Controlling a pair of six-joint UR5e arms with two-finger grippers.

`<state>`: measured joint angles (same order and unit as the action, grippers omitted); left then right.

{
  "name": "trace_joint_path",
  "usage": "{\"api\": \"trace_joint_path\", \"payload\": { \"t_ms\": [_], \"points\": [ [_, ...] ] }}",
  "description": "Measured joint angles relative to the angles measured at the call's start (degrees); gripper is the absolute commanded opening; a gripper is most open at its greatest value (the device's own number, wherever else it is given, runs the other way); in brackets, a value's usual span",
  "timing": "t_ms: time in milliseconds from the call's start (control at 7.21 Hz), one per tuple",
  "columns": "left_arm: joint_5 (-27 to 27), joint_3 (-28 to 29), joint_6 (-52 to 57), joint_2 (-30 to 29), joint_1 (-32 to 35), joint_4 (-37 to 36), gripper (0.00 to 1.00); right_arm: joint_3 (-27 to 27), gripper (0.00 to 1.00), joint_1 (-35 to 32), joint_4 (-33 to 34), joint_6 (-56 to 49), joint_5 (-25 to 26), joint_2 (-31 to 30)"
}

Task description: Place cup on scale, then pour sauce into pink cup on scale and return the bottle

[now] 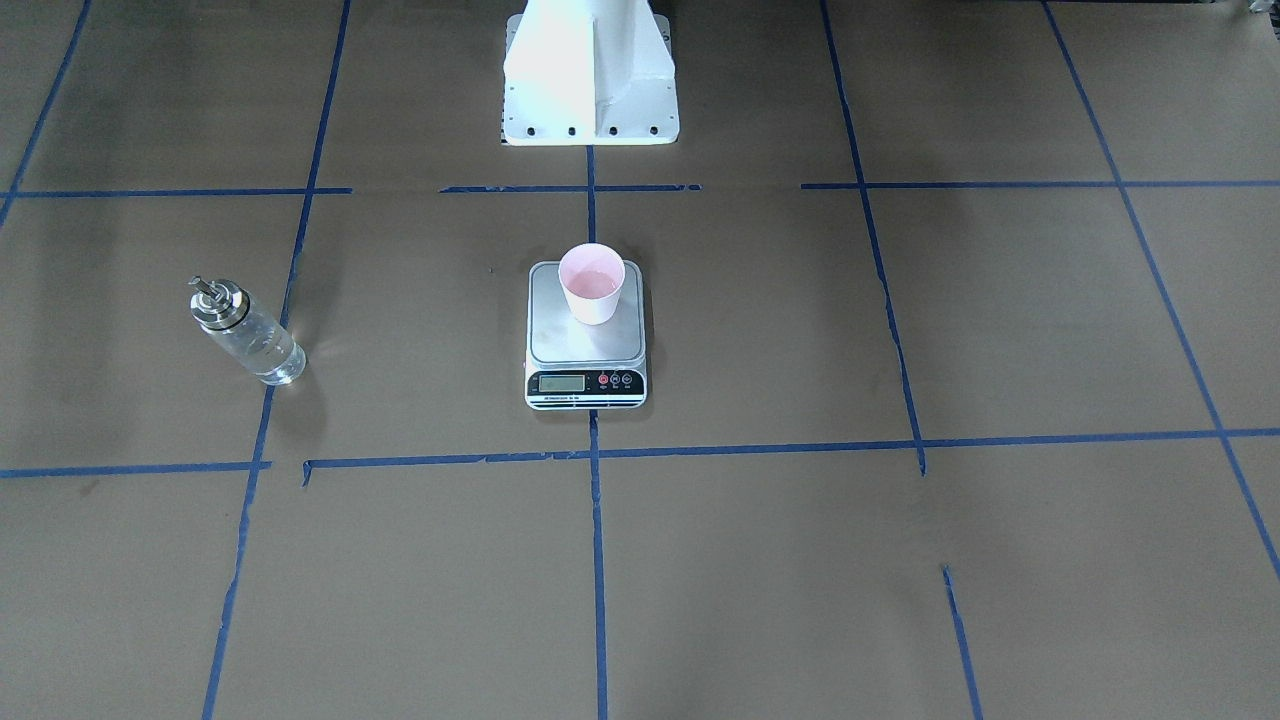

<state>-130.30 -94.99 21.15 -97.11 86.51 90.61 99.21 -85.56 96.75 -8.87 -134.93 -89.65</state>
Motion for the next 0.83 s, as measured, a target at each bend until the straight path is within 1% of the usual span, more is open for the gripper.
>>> {"api": "trace_joint_path", "payload": {
  "t_ms": [139,555,833],
  "points": [
    [0.3,1.0,0.2,0.3,0.0,0.0,1.00,-1.7,1.00,-0.3,-0.8,-0.2,0.0,0.1],
    [0.3,6.5,0.6,2.6,0.1,0.1,1.00,-3.8,1.00,-1.2,-1.7,-0.1,-0.2,-1.0],
    [0.1,7.8,0.7,4.6,1.5,0.0,1.00,-4.2,1.00,-2.2,-1.7,0.0,-0.5,-1.1]
  ]
}}
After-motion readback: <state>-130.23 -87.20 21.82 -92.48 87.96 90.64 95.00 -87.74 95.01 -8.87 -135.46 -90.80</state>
